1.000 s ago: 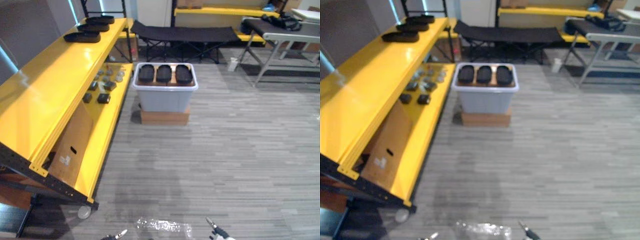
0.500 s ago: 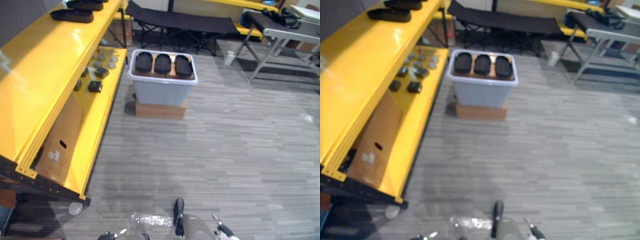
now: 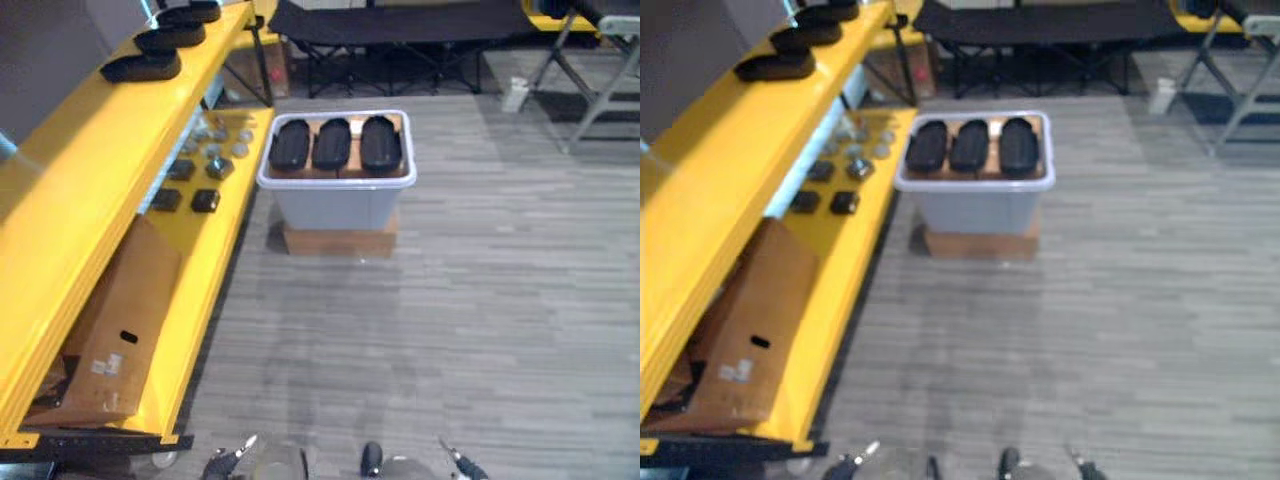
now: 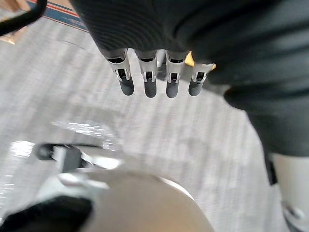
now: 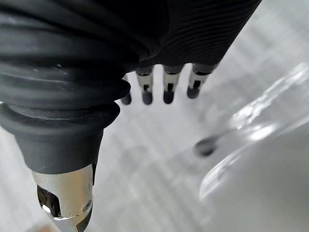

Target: Walk over and take plastic housings, then place them on the shelf

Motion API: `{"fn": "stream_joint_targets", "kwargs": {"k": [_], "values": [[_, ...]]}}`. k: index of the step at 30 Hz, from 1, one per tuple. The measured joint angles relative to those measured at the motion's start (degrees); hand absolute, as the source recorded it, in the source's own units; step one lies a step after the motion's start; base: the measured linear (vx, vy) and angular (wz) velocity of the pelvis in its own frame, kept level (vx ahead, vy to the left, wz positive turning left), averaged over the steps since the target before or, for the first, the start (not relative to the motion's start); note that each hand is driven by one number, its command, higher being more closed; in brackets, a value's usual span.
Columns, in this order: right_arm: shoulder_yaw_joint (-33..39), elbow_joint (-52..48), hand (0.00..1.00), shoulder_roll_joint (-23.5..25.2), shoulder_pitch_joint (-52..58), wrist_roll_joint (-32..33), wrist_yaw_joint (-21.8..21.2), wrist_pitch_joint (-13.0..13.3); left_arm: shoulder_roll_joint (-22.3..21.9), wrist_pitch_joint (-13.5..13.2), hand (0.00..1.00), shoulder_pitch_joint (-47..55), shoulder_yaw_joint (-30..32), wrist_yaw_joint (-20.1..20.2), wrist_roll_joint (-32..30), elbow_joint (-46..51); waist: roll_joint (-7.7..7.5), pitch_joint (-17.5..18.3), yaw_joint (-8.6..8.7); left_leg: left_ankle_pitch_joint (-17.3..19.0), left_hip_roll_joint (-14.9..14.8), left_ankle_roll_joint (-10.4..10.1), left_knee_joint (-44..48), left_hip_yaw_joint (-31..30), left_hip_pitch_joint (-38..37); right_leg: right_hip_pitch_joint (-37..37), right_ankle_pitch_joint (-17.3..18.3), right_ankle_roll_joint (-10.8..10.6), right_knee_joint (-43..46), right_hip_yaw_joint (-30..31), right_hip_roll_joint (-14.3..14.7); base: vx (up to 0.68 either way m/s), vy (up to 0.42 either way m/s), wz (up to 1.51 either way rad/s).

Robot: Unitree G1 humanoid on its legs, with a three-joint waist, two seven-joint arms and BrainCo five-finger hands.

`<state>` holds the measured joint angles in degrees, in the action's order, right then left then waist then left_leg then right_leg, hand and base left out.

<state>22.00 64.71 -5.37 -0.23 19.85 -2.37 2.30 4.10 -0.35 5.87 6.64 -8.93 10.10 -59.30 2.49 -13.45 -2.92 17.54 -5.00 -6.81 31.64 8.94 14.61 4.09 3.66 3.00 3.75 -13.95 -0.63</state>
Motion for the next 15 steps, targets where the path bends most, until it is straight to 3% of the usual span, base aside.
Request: {"fn": "stream_joint_targets", "kwargs": {"k": [1,2,3,4,5,6,7,9,12,15], "values": [[0.00,-0.65,0.00,0.19,-0.24,0.04,-0.02,0.26,0.07,-0.23,0.00,0.01,0.11,-0.02,-0.05,0.21,-0.34,-0.22,-0.24,-1.32,0.69,0.65,-3.88,-0.04,0.68,0.28,0.06,-0.47,-0.41,0.07,-0.53,-0.27,0.092,-0.01],[-0.02,-2.21,0.00,0.54,-0.32,0.07,0.01,0.86,-0.11,-0.61,0.00,0.05,1.42,0.05,0.05,0.44,-0.91,-0.57,-0.98,-5.75,1.35,1.41,-12.82,-0.36,1.42,1.47,0.60,-2.07,-1.35,0.33,-1.35,-0.18,0.077,-0.05],[-0.14,-2.69,0.00,0.62,-0.11,0.07,0.03,1.06,-0.18,-0.61,0.00,0.11,1.68,0.07,0.02,0.42,-0.94,-0.67,-1.25,-7.65,1.31,1.62,-15.81,-0.60,1.25,1.97,0.92,-2.57,-1.40,0.49,-1.50,-0.06,0.131,-0.07],[-0.93,-3.23,0.00,0.73,0.34,0.05,0.12,1.38,-0.18,-0.62,0.00,0.51,1.89,0.32,-0.04,0.39,-1.22,-0.90,-1.56,-12.94,1.20,1.75,-18.66,-0.18,0.35,3.20,2.16,-4.30,-1.07,0.85,-2.05,0.12,0.195,-0.16],[-2.16,-3.72,0.00,0.85,0.75,0.02,0.20,1.39,-0.08,-0.72,0.00,0.90,2.24,0.43,-0.81,0.65,-1.84,-1.31,-2.20,-18.03,1.98,3.21,-20.22,0.21,-1.72,4.06,3.62,-5.50,-0.10,1.92,-2.92,0.20,0.244,-0.22],[-2.87,-4.00,0.00,1.24,0.80,-0.02,0.22,1.40,0.28,-0.80,0.00,0.91,2.33,0.47,-1.46,1.10,-2.22,-1.51,-2.64,-17.99,2.50,4.67,-20.04,1.09,-2.31,4.21,4.53,-5.83,0.69,2.51,-3.70,0.27,0.261,-0.24],[-4.90,-4.87,0.00,2.49,0.73,-0.64,0.09,1.39,1.49,-1.20,0.00,0.88,2.29,0.46,-1.78,2.55,-4.77,-2.45,-3.07,-16.00,4.29,6.83,-19.27,2.02,-2.71,4.20,5.95,-6.08,2.28,3.06,-5.43,0.19,0.174,-0.11],[-5.91,-5.01,0.00,3.30,0.38,-2.02,0.04,1.31,2.09,-1.74,0.00,0.65,2.18,0.59,-1.67,3.03,-5.92,-3.04,-3.10,-13.71,5.13,8.08,-17.41,2.50,-2.45,4.18,6.00,-6.41,3.27,3.34,-6.50,0.22,0.161,-0.05],[-6.33,-4.90,0.00,3.53,0.99,-5.02,0.37,0.25,2.19,-1.72,0.00,0.65,1.57,0.71,-1.68,3.10,-5.83,-2.91,-3.09,-9.63,6.14,9.63,-15.86,2.99,-4.88,2.65,5.62,-7.64,11.52,4.79,-8.22,0.29,0.192,-0.10],[-6.38,-3.65,0.00,3.78,2.14,-5.14,1.55,-0.02,2.96,-1.62,0.00,0.88,0.34,0.72,-1.85,3.07,-6.29,-2.57,-2.63,-7.58,7.69,10.00,-18.43,3.21,-11.01,-8.74,4.32,-16.18,40.61,7.77,-11.48,0.33,0.129,-0.04]]}}
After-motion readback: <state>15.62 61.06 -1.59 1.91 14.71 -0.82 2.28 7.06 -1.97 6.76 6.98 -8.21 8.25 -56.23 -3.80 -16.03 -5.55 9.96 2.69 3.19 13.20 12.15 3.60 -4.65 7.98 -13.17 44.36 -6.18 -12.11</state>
